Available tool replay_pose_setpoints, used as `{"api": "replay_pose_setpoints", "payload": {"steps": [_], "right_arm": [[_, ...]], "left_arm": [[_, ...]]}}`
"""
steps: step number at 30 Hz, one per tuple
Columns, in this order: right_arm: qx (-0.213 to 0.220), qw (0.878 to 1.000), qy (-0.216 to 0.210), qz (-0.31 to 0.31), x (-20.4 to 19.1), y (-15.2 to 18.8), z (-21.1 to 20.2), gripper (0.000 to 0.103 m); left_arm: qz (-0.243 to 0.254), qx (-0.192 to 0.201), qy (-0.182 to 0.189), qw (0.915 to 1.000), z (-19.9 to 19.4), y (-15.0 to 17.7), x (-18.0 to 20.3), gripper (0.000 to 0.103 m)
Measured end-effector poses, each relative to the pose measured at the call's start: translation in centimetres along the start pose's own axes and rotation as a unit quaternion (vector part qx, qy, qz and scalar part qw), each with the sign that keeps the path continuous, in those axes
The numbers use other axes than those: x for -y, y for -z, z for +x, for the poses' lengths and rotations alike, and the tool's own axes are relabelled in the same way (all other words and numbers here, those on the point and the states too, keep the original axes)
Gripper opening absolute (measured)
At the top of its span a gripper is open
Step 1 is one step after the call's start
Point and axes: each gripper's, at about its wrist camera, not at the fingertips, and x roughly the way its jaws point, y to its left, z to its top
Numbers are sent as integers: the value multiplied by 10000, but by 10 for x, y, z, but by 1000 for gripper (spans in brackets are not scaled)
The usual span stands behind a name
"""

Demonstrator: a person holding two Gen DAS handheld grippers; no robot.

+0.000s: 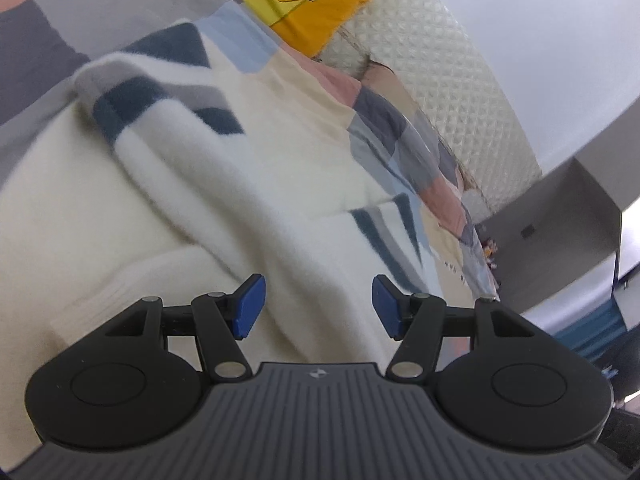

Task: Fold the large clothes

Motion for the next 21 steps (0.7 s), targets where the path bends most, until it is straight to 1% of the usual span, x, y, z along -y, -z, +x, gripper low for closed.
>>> {"api": "replay_pose_setpoints", "payload": {"steps": [1, 4, 7, 9, 11, 12, 13, 14, 15, 16, 18, 21], "right_arm": [[9, 9999, 95, 127, 4, -1, 4, 61], [-154, 9980, 344, 503, 16, 3, 15, 61], [-281, 9971, 328, 627, 18, 10, 28, 60], [-380, 9965, 354, 651, 19, 12, 36, 55], [-438, 9953, 340, 798, 23, 15, 43, 51], [-469, 9948, 332, 846, 25, 17, 46, 46], [-502, 9945, 321, 857, 27, 18, 48, 42], [-526, 9945, 322, 852, 28, 18, 50, 30], [-542, 9940, 313, 897, 30, 18, 51, 20], [-555, 9932, 275, 985, 32, 19, 52, 17], [-538, 9925, 220, 1072, 35, 17, 51, 11], [-388, 9938, 365, 976, 33, 14, 45, 10]], "left_arm": [[-28, 43, -22, 10000, 2, -1, -1, 65], [-111, 194, -108, 9997, 11, -4, -5, 64], [-279, 272, -212, 9990, 26, -8, -11, 64], [-414, 280, -321, 9982, 39, -12, -15, 62], [-584, 314, -404, 9970, 50, -14, -19, 55], [-646, 319, -430, 9965, 53, -14, -20, 51], [-620, 333, -457, 9965, 55, -14, -20, 46], [-502, 339, -551, 9966, 56, -15, -18, 41], [-391, 333, -669, 9964, 55, -14, -17, 31], [-347, 321, -744, 9961, 54, -13, -17, 22], [-358, 325, -810, 9955, 46, -11, -20, 12], [-304, 279, -844, 9956, 28, -4, -26, 11]]}}
